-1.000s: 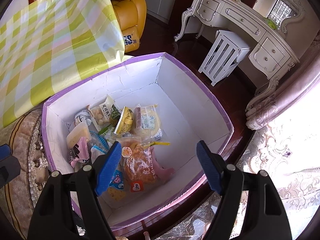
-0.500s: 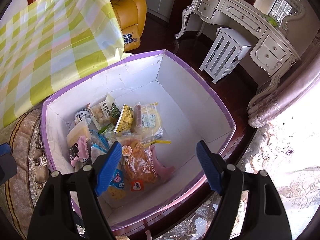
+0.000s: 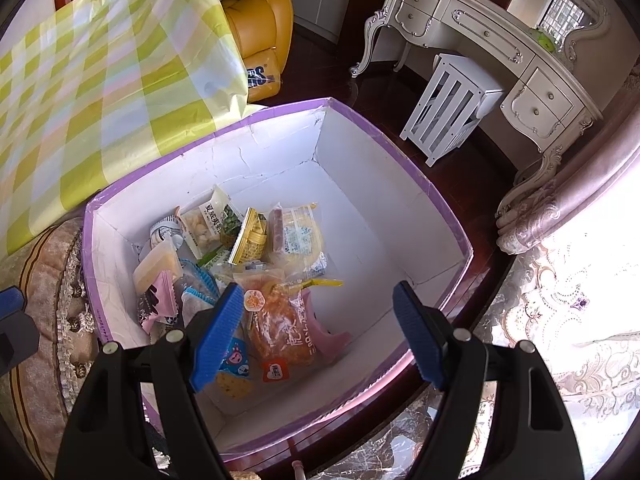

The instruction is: Organize snacks

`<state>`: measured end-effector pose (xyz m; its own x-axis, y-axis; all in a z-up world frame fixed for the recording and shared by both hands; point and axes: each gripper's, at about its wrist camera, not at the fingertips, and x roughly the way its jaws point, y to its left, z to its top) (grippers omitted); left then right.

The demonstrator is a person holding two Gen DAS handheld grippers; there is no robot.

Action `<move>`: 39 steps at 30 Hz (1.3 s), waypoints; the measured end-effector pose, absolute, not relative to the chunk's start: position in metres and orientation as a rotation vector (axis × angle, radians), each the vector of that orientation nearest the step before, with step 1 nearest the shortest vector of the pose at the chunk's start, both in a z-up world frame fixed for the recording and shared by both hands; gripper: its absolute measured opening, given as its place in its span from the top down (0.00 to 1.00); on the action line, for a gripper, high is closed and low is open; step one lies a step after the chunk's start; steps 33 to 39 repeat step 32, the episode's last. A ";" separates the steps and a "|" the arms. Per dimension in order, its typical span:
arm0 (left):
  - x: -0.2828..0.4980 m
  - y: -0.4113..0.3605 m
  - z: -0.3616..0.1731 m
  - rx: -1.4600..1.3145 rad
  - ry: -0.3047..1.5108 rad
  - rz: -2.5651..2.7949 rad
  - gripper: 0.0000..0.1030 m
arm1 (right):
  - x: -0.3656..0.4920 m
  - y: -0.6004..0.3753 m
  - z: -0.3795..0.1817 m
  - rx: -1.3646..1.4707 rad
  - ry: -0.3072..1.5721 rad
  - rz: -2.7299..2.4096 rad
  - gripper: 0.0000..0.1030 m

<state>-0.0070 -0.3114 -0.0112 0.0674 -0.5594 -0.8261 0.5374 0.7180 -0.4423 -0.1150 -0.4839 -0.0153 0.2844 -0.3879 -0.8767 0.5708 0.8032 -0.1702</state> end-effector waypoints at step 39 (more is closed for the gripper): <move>-0.008 -0.315 -0.004 0.030 1.245 -0.805 0.04 | -0.115 -0.480 -0.009 0.226 1.092 -0.617 0.25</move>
